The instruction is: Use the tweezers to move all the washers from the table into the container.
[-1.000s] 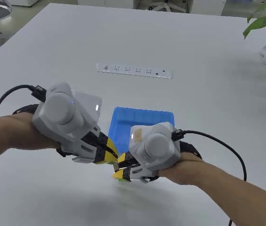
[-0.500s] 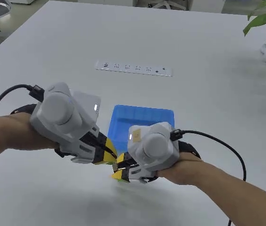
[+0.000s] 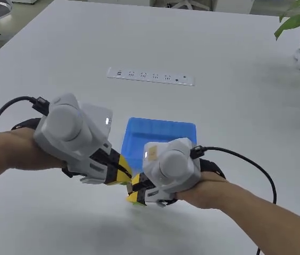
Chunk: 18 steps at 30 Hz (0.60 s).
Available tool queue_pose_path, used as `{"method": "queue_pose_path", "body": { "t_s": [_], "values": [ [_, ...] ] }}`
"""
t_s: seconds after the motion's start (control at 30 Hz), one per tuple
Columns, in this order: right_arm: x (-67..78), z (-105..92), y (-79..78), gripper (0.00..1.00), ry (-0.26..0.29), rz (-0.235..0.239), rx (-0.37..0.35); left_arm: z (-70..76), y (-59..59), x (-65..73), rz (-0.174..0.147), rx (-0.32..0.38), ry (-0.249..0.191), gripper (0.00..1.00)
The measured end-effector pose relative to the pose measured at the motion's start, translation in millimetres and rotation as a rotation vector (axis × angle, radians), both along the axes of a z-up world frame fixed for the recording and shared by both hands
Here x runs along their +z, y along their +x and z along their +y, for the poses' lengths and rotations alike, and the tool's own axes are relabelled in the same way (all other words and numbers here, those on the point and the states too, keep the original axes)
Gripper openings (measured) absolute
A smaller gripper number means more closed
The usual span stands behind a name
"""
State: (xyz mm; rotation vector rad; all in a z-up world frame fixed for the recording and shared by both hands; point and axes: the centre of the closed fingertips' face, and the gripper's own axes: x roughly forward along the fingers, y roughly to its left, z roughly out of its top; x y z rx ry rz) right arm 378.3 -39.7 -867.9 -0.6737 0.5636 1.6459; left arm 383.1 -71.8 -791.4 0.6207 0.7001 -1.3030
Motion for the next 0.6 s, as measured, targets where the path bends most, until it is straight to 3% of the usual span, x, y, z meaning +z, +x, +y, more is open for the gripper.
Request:
{"method": "queue_pose_path", "body": {
  "t_s": [0.6],
  "values": [
    [3.4,-2.5,-0.2,0.09,-0.011,-0.016,0.008,-1.1,-1.2,3.6,-0.006,0.001,-0.001,0.05]
  ]
}}
